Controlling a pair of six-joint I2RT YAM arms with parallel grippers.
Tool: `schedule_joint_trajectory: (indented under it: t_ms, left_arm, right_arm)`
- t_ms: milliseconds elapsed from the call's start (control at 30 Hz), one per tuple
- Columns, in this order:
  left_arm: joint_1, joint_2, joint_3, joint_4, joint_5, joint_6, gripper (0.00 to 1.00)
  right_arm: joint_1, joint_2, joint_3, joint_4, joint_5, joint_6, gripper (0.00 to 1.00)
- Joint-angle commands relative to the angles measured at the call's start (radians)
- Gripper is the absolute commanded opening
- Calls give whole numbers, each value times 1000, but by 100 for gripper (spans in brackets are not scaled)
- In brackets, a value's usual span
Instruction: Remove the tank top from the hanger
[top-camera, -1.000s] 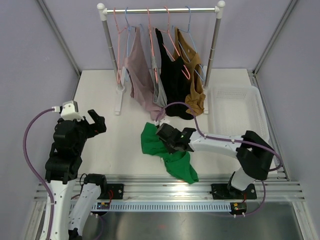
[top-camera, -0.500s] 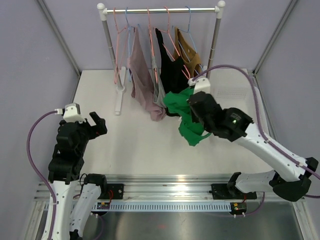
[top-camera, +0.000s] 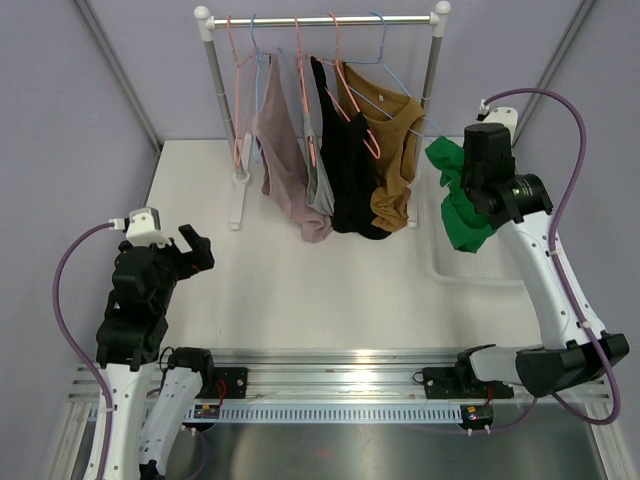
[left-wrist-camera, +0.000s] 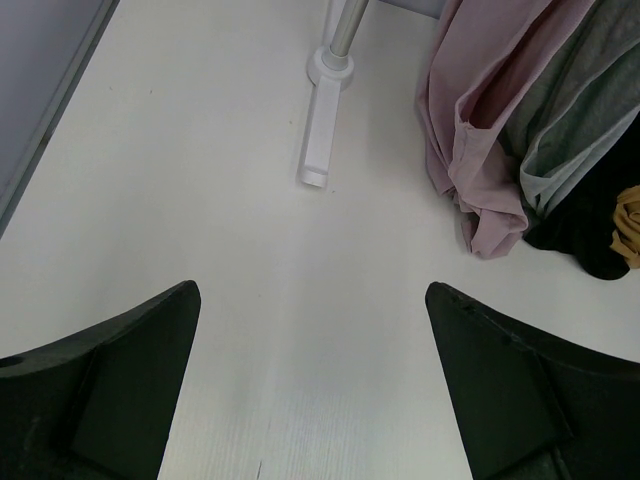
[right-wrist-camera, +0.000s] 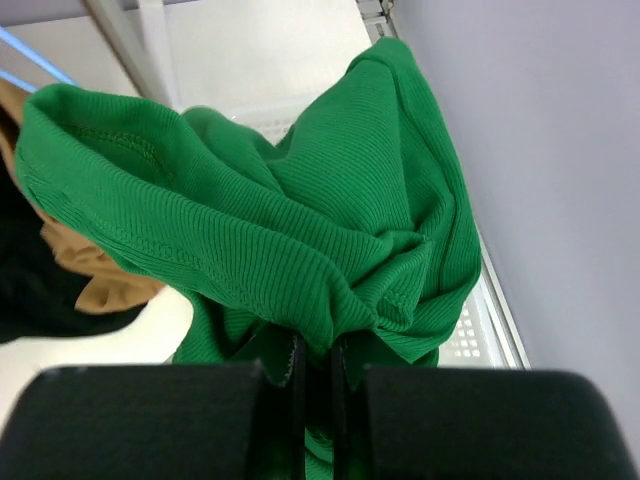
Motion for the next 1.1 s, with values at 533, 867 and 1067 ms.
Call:
schedule_joint_trajectory:
  t_ms: [533, 867, 1067]
  left_arm:
    - [-3, 148, 332, -49, 100, -23, 99]
    - [-216, 530, 789, -126, 59, 8, 99]
    - [-305, 787, 1059, -149, 19, 68, 99]
  right_arm:
    - [-177, 100, -89, 210, -130, -28, 68]
    - [-175, -183, -324, 338, -697, 162, 99]
    - [-177, -289, -413, 376, -905, 239, 100]
